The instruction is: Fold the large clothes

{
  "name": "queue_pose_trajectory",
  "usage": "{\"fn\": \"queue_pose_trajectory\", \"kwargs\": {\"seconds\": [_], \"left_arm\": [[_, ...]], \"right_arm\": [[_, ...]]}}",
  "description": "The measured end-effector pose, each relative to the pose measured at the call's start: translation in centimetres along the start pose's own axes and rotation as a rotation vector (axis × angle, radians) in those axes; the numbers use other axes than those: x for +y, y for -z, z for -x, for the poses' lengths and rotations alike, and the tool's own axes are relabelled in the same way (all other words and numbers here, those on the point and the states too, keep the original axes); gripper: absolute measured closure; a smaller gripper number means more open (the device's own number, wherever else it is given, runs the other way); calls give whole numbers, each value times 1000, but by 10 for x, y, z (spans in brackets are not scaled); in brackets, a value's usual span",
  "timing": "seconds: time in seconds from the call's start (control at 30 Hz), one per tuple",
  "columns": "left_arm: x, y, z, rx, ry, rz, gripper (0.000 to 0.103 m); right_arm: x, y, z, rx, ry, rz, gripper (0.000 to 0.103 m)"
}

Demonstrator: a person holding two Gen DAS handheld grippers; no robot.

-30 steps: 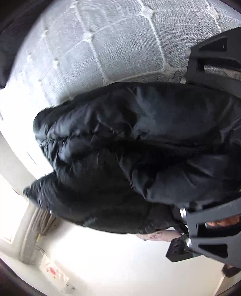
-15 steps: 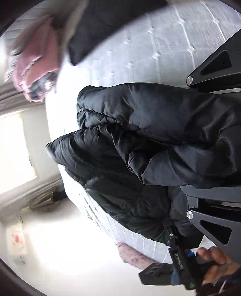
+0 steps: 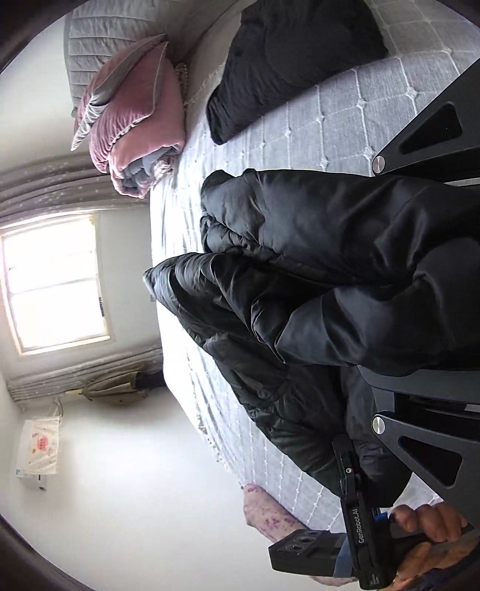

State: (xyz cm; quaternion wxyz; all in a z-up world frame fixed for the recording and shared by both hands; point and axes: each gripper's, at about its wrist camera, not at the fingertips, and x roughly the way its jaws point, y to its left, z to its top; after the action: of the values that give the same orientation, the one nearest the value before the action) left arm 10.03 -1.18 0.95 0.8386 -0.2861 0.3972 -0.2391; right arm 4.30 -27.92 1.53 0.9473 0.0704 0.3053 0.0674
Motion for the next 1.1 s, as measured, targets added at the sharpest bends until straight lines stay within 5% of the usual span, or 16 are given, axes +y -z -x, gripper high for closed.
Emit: {"fn": "queue_pose_trajectory", "kwargs": {"seconds": [0.47, 0.63, 0.83, 0.97, 1.1], "left_arm": [[-80, -44, -27, -90, 69, -128, 73], [-151, -74, -56, -117, 149, -251, 73], [-279, -96, -114, -163, 292, -339, 72], [-329, -55, -184, 15, 341, -329, 66], [-323, 22, -272, 268, 311, -268, 58]], "right_arm": [[-55, -59, 28, -122, -10, -46, 83], [-118, -114, 43, -145, 1, -60, 83], [-218, -186, 101, -270, 110, -82, 83], [-308, -189, 118, -253, 194, -233, 76], [-420, -126, 82, -76, 311, -524, 57]]}}
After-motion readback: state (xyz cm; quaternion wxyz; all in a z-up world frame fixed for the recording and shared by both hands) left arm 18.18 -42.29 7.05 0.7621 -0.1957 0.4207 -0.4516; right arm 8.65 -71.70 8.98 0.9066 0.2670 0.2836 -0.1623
